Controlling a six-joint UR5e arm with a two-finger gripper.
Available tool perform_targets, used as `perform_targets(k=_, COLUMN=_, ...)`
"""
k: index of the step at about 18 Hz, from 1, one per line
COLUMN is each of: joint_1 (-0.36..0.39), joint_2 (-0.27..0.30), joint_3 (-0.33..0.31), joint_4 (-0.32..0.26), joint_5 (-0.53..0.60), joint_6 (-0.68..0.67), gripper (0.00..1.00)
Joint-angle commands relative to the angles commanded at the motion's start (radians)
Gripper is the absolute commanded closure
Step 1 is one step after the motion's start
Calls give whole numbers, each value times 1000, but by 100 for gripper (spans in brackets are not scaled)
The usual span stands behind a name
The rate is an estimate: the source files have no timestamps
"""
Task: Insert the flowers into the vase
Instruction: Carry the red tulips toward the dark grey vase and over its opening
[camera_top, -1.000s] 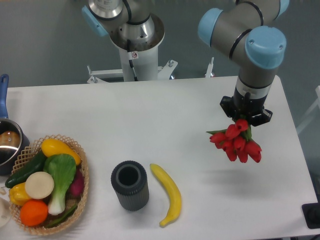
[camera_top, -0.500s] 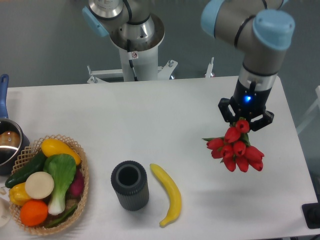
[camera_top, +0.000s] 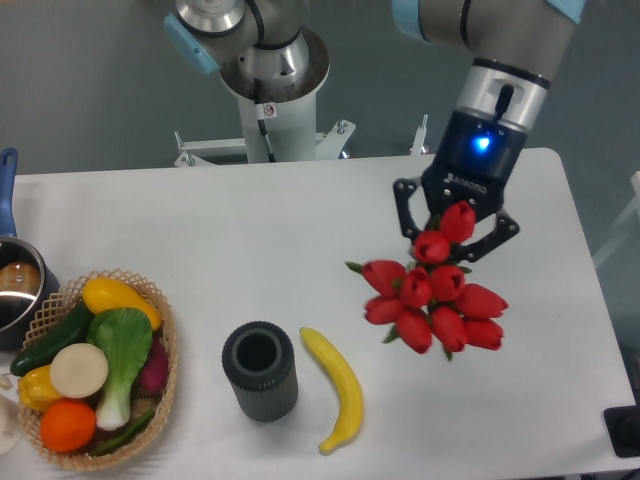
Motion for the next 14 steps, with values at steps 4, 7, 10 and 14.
perform_targets(k=4, joint_1=-23, joint_2=-9, joint_3=-12, joint_4=130, joint_5=-124, joint_6=-34, gripper=83)
perform_targets(k=7, joint_1=-43, joint_2=-9, joint_3=-15, joint_4=175, joint_5=-144, joint_6=-32, gripper=82)
perform_targets(k=10, joint_1=-86, joint_2=-20, joint_3=-17, joint_4=207, joint_5=-161, joint_6=-32, gripper=82)
perform_targets(k=14, joint_1=-127, joint_2=-46, joint_3=-15, joint_4=221, joint_5=-207, joint_6=-29, gripper=81)
